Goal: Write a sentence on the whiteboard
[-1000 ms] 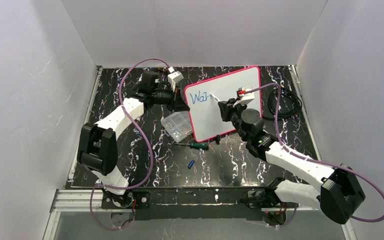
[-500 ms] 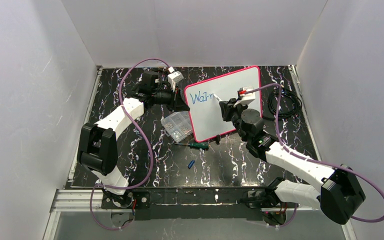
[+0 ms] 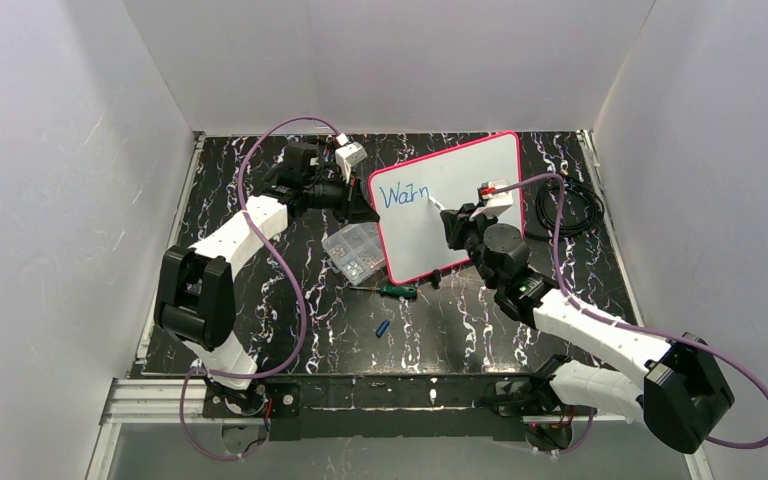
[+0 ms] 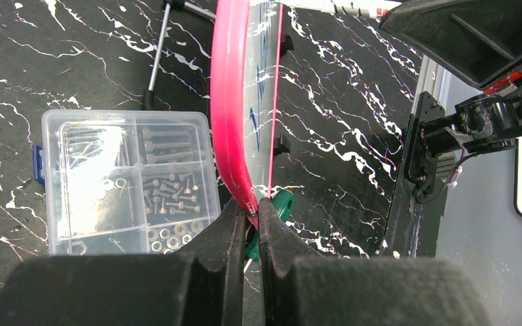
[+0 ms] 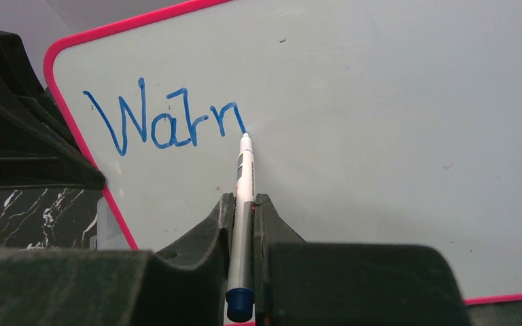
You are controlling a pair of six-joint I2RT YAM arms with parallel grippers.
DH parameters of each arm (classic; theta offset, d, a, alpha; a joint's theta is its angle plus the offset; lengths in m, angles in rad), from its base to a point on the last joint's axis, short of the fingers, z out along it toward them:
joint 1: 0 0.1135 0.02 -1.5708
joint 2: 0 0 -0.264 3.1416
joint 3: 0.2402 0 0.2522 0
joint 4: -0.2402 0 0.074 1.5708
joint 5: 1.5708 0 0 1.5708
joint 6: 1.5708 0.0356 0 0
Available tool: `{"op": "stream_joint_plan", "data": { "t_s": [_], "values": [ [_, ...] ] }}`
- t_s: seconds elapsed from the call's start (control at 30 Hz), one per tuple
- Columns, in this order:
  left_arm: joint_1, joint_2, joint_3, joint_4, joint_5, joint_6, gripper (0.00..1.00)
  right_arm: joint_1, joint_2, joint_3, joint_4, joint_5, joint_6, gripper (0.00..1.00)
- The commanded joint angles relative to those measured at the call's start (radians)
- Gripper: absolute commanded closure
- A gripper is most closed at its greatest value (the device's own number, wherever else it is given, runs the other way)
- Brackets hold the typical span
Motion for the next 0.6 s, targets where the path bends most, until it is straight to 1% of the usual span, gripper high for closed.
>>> {"op": "stream_joint_plan", "data": {
  "t_s": [0.0, 0.27, 0.57],
  "values": [
    [-0.012, -0.052, 0.025, -0.035, 0.036, 0.037, 1.0, -0.005, 0.002, 0.014, 0.022, 0.004, 0.005, 0.99],
    [-0.011, -0.055, 0.025, -0.035, 0.038, 0.037, 1.0, -0.004, 0.015, 0.041, 0.088, 0.01, 0.0, 0.99],
    [-0.011, -0.056, 0.025, -0.036, 0.038, 0.037, 1.0, -0.004, 0.039, 0.058, 0.112, 0.029, -0.018, 0.99]
  ]
}}
